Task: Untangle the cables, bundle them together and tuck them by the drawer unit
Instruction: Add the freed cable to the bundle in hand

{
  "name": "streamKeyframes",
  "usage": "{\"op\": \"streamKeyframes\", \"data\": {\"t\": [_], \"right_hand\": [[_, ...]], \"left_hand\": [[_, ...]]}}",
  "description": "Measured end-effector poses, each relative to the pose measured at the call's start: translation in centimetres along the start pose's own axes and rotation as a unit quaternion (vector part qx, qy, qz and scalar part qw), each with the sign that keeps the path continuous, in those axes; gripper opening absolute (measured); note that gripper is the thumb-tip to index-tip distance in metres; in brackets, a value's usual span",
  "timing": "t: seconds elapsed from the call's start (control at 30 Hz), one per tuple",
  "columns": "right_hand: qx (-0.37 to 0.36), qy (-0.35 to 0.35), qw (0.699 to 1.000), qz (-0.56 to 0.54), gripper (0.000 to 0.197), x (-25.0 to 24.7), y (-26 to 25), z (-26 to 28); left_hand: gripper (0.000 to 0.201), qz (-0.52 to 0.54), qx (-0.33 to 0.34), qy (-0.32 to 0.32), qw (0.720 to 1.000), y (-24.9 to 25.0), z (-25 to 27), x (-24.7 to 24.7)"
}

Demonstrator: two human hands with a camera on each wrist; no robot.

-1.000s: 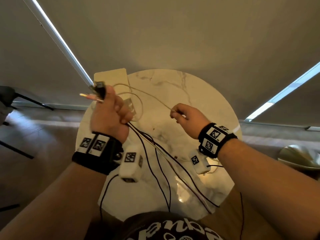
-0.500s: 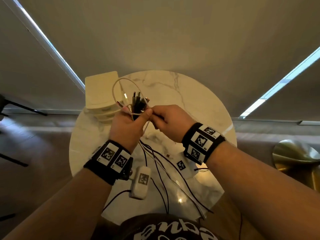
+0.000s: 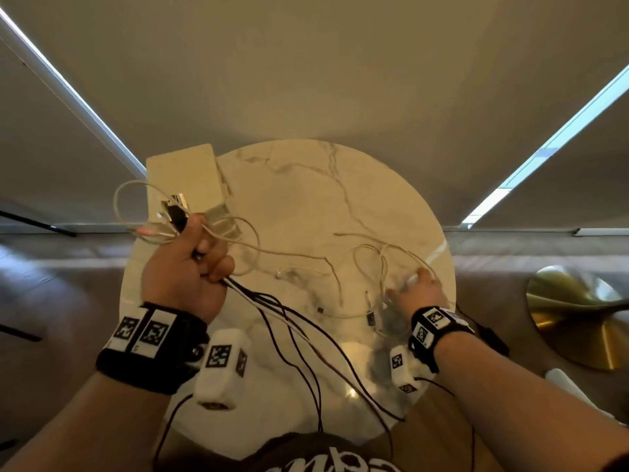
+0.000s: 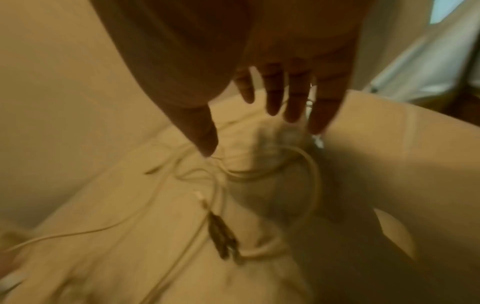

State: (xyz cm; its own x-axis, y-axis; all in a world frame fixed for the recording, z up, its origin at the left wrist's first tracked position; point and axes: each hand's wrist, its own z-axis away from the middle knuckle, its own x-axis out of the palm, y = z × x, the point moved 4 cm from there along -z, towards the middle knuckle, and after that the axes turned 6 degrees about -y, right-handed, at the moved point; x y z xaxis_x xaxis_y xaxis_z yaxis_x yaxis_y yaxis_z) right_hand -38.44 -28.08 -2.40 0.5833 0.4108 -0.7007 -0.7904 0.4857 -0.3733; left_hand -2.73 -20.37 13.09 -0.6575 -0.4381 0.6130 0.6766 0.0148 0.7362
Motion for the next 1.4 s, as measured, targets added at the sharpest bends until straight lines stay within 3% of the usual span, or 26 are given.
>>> {"op": "streamKeyframes", "data": {"t": [0.07, 0.1, 0.23, 0.37, 0.47, 0.57, 0.63, 0.7, 0.8, 0.87, 1.07, 1.13, 1.23, 1.3, 1.33, 1.4], "right_hand": [[0.098, -0.029, 0.994, 0.022, 0.089, 1.4, 1.6, -0.3], [0.098, -0.035, 0.994, 0.031, 0.087, 2.1, 1.5, -0.3], [-0.002, -0.079, 0.994, 0.077, 0.07, 4.6, -2.5, -1.6], [-0.063, -0.104, 0.992, 0.017, 0.056, 6.9, -7.1, -3.4], [-0.119, -0.133, 0.984, 0.012, 0.058, 7.2, -10.2, -3.0], [-0.17, -0.089, 0.981, 0.031, 0.052, 4.8, -13.2, -0.6], [-0.258, -0.074, 0.962, -0.054, 0.049, 2.7, -15.5, 2.5], [-0.356, -0.123, 0.917, -0.131, 0.054, 1.2, -17.6, 6.8], [-0.41, -0.191, 0.877, -0.159, 0.052, 0.1, -18.8, 11.1], [-0.42, -0.157, 0.885, -0.124, 0.04, -0.8, -18.5, 11.7], [-0.426, -0.1, 0.899, -0.031, 0.033, -2.3, -14.9, 10.3], [-0.397, -0.036, 0.916, -0.042, 0.027, -3.9, -12.5, 8.3], [-0.294, 0.072, 0.953, -0.018, 0.023, -6.3, -6.8, 4.5], [-0.213, 0.037, 0.976, 0.039, 0.023, -5.9, -2.4, 2.2], [-0.177, 0.007, 0.983, 0.05, 0.024, -5.5, -0.3, 1.4], [-0.117, 0.016, 0.993, 0.018, 0.023, -5.6, 2.9, 0.4]], "left_hand": [[0.026, 0.009, -0.019, -0.021, 1.0, -0.2, 0.8, 0.4], [0.025, 0.01, -0.026, -0.026, 0.999, -0.2, 1.2, 0.5], [0.02, 0.002, -0.041, -0.037, 0.998, -0.4, 2.0, 0.2], [0.016, -0.026, -0.051, -0.029, 0.998, -0.7, 2.1, -0.5], [0.017, -0.059, -0.067, -0.019, 0.996, -1.4, 2.1, -0.6], [0.027, -0.097, -0.074, -0.026, 0.992, -2.2, 1.9, 0.1], [0.029, -0.105, -0.071, -0.027, 0.992, -2.7, 1.5, 1.0], [0.029, -0.115, -0.066, -0.02, 0.991, -3.3, 0.7, 2.0], [0.022, -0.132, -0.06, -0.011, 0.989, -4.0, -0.6, 2.8], [0.021, -0.141, -0.052, -0.012, 0.989, -4.4, -1.2, 3.2], [0.02, -0.171, -0.039, -0.034, 0.984, -6.3, -1.1, 5.5], [0.017, -0.152, -0.02, -0.026, 0.988, -6.5, -1.2, 5.9], [0.018, -0.166, -0.013, 0.007, 0.986, -7.0, -1.3, 5.5], [0.032, -0.274, -0.03, 0.037, 0.961, -7.5, -1.2, 4.9], [0.034, -0.383, -0.038, 0.039, 0.922, -7.8, -1.1, 4.7], [0.026, -0.634, -0.053, -0.021, 0.772, -8.7, -0.6, 5.0]]}}
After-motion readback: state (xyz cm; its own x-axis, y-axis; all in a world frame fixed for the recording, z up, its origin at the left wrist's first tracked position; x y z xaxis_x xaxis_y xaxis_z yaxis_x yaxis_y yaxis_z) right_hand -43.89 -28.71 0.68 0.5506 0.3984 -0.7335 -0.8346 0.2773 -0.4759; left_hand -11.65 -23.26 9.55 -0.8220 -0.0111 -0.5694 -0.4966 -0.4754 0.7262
